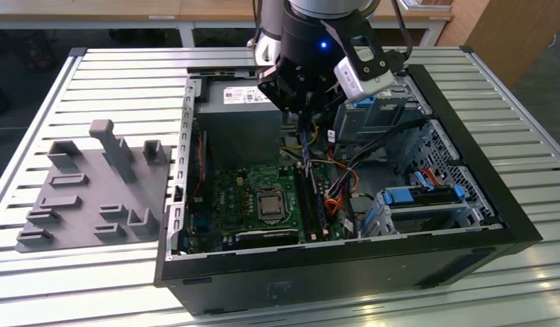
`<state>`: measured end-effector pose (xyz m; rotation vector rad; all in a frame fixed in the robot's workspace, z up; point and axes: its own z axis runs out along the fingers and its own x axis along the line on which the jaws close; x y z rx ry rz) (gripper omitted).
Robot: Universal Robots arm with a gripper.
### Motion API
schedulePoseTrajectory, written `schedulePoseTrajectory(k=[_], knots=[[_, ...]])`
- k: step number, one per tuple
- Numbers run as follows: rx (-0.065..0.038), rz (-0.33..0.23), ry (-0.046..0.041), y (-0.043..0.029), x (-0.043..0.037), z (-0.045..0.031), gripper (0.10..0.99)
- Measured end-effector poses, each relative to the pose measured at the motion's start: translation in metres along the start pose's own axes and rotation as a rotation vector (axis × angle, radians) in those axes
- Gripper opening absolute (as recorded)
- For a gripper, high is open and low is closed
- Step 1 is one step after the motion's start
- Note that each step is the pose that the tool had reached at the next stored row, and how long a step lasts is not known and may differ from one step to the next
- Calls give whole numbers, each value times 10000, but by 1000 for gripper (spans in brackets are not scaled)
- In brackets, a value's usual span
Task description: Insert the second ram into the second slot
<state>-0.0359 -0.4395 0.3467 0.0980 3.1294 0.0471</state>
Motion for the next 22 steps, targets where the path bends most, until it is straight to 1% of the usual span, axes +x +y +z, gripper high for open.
schedulePoseTrajectory(k=[22], knots=[[-1,0,0,-12,0,74,137]])
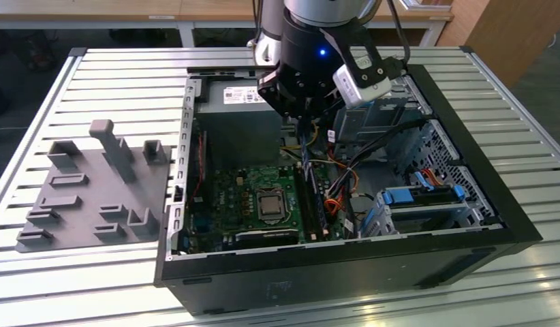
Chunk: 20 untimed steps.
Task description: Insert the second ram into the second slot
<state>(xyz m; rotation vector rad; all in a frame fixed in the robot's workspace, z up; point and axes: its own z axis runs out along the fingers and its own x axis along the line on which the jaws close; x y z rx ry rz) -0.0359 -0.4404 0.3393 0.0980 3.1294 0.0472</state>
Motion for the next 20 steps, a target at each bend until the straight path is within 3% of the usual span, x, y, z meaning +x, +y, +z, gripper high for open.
schedulePoseTrajectory(k=[20], knots=[[2,0,1,-24,0,80,137]])
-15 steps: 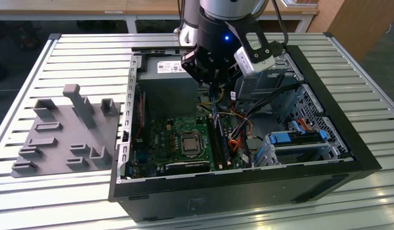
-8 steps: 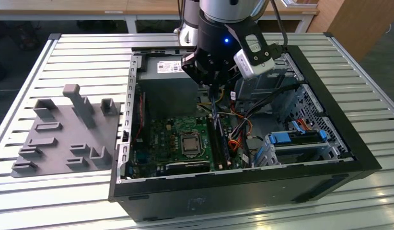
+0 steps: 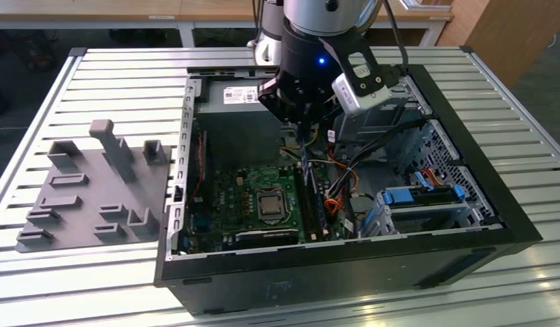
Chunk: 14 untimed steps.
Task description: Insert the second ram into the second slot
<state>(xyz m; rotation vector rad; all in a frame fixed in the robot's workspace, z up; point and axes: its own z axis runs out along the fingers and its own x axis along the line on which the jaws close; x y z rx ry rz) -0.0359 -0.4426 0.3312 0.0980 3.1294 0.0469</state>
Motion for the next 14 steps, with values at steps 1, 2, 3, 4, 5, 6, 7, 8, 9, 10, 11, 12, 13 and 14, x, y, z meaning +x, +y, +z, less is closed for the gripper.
schedulePoseTrajectory(k=[1,2,3,4,5,6,7,8,9,10,11,12,13,14], knots=[[-1,-1,-1,-1,0,4,137],[-2,0,-1,-2,0,8,137],[-2,0,-1,-3,0,13,137],[-2,0,0,-3,0,17,137],[-1,0,-1,-5,0,22,137],[-1,0,0,-6,0,26,137],[-2,0,-1,-8,0,32,137],[-2,-1,-1,-9,0,38,137],[-2,0,-1,-10,0,43,137],[-2,0,-1,-11,0,49,137],[-2,0,0,-12,0,54,137],[-1,0,0,-13,0,60,137],[-2,0,-1,-13,0,66,137],[-2,0,-1,-14,0,71,137]])
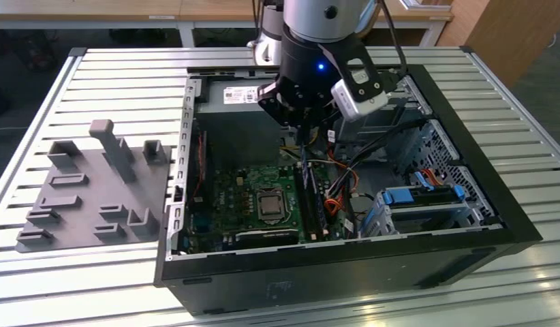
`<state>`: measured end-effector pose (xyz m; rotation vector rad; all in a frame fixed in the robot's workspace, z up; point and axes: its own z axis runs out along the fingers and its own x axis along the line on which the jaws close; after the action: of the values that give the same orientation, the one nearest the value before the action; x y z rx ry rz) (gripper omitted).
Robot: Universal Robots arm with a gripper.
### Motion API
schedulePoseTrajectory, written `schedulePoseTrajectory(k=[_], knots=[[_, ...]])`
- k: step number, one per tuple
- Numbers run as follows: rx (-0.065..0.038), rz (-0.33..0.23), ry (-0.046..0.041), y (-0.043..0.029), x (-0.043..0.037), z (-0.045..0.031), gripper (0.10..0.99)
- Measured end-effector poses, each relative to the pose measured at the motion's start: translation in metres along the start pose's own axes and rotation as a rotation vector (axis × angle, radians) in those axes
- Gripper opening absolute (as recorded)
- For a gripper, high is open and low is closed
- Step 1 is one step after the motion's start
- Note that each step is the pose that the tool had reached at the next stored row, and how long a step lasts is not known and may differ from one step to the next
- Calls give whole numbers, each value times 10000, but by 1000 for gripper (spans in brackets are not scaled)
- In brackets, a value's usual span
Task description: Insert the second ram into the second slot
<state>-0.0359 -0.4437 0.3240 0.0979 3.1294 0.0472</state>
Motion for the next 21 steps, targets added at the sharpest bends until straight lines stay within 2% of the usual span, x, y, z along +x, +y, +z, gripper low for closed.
schedulePoseTrajectory(k=[10,21], knots=[[0,-11,0,-10,0,76,137],[1,-29,21,-12,1,113,137]])
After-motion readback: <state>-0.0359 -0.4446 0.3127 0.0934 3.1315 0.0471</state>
